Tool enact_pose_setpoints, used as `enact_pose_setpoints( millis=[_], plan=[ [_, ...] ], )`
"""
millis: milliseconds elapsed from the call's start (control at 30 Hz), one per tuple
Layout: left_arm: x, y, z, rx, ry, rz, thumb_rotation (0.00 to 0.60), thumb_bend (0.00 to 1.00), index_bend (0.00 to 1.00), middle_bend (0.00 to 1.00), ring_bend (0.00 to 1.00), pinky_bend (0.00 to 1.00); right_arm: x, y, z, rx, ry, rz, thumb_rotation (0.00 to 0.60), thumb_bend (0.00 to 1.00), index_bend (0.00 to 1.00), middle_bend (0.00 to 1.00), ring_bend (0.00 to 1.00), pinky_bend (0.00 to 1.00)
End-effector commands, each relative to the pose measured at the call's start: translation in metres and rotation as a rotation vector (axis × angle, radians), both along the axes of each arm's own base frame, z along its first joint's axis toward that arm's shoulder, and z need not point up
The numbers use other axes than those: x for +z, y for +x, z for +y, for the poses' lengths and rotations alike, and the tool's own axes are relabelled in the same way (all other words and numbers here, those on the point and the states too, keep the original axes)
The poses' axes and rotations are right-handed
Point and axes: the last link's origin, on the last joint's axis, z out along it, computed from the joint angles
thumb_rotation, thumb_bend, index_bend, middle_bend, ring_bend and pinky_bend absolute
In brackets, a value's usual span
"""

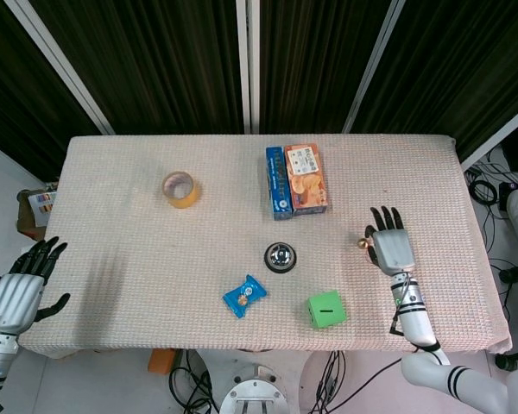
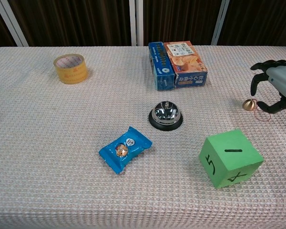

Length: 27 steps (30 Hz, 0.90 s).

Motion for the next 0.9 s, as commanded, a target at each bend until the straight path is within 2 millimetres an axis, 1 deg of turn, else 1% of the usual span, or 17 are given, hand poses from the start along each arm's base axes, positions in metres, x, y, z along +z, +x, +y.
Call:
enact_pose_setpoints(
  millis=[33, 900],
  plan=[
    [0.0003, -0.0004, -0.0002, 0.001, 0.000, 0.000, 0.600, 0.25, 0.08, 0.04, 0.02, 0.18, -0.0013, 0.0006, -0.0004, 0.003, 0.002, 0.005, 0.600, 0.32, 0.47, 0.10, 0.00, 0.00],
    [0.0005, -0.0029, -0.0004, 0.010, -0.002, 0.001, 0.600, 0.25, 0.08, 0.04, 0.02, 0.18, -0.0076, 0.0007, -0.0026, 0.007, -0.004, 0.016, 0.600, 0.36, 0.51, 0.10, 0.00, 0.00]
  ],
)
